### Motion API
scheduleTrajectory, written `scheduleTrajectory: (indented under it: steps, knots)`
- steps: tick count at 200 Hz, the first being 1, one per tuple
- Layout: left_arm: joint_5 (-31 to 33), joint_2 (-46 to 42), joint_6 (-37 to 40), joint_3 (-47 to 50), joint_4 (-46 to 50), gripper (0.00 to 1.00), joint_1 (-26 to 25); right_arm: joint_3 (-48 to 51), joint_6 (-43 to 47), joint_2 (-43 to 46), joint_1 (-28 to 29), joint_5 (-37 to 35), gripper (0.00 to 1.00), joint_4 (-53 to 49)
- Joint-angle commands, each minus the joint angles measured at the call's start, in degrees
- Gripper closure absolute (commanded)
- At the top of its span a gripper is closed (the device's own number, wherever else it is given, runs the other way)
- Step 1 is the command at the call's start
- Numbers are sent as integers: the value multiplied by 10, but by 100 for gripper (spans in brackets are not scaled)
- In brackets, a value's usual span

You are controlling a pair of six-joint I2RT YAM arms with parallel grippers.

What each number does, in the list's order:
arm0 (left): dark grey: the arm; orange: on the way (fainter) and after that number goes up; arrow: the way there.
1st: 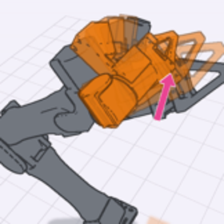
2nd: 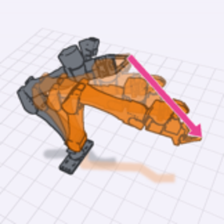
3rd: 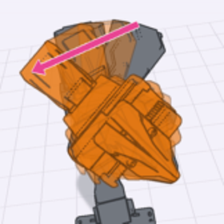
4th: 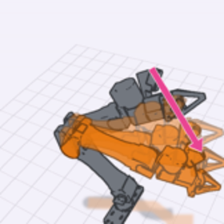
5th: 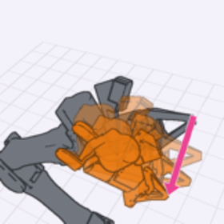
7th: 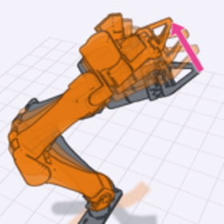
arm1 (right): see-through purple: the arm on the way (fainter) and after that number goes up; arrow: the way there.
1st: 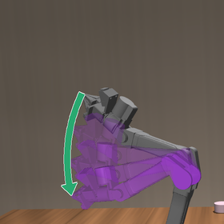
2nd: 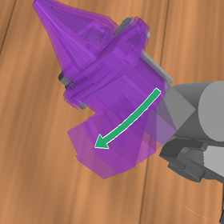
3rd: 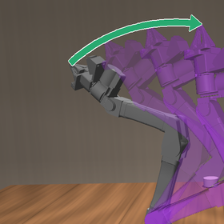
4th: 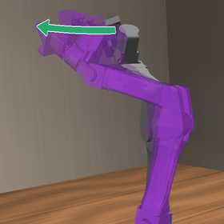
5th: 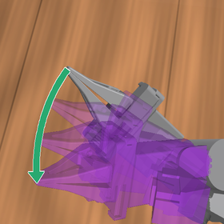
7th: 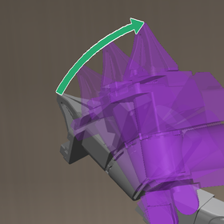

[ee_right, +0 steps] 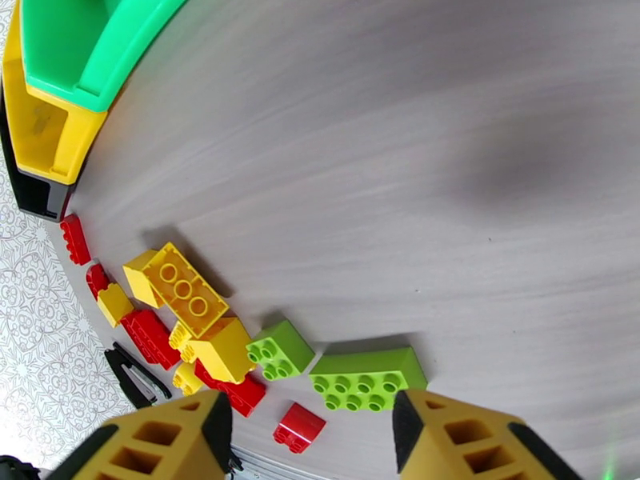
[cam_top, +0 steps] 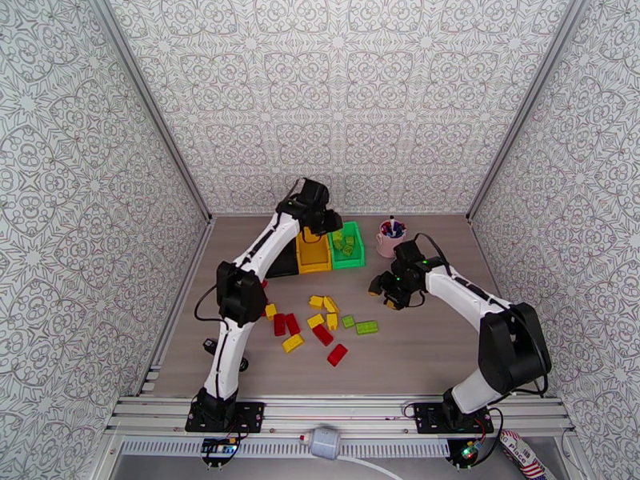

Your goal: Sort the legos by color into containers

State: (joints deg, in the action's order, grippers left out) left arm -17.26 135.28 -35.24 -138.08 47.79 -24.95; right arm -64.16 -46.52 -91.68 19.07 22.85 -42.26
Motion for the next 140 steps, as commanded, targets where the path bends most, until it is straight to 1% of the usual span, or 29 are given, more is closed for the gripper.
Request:
scheduleTrajectory:
  steps: [1,8,14,23,29,35,55,66,96,122,140]
  knots:
    - [-36,57,-32,-51,-23,68,11,-19,6,-3,5,-19,41,-24]
    - [-43,69,-38,-65,-22,68,15,-19,7,-1,5,-21,41,-30]
    - [-48,76,-42,-74,-23,65,17,-17,8,0,6,-23,40,-34]
    - [-59,82,-45,-77,-32,57,19,-14,8,4,5,-24,40,-36]
    - [-63,83,-44,-77,-37,49,20,-10,8,7,6,-23,40,-36]
    - [-62,83,-41,-77,-36,43,20,-7,9,9,6,-23,39,-37]
    - [-58,70,-32,-72,-35,32,18,5,12,20,10,-25,38,-38]
    - [-51,54,-29,-60,-37,30,16,11,14,24,14,-27,37,-41]
    - [-33,-13,-15,10,-54,30,6,18,24,29,33,-44,37,-56]
    - [-4,-75,7,89,-54,30,-11,29,27,33,62,-65,34,-66]
    - [20,-133,25,150,-44,28,-26,46,18,37,81,-69,33,-61]
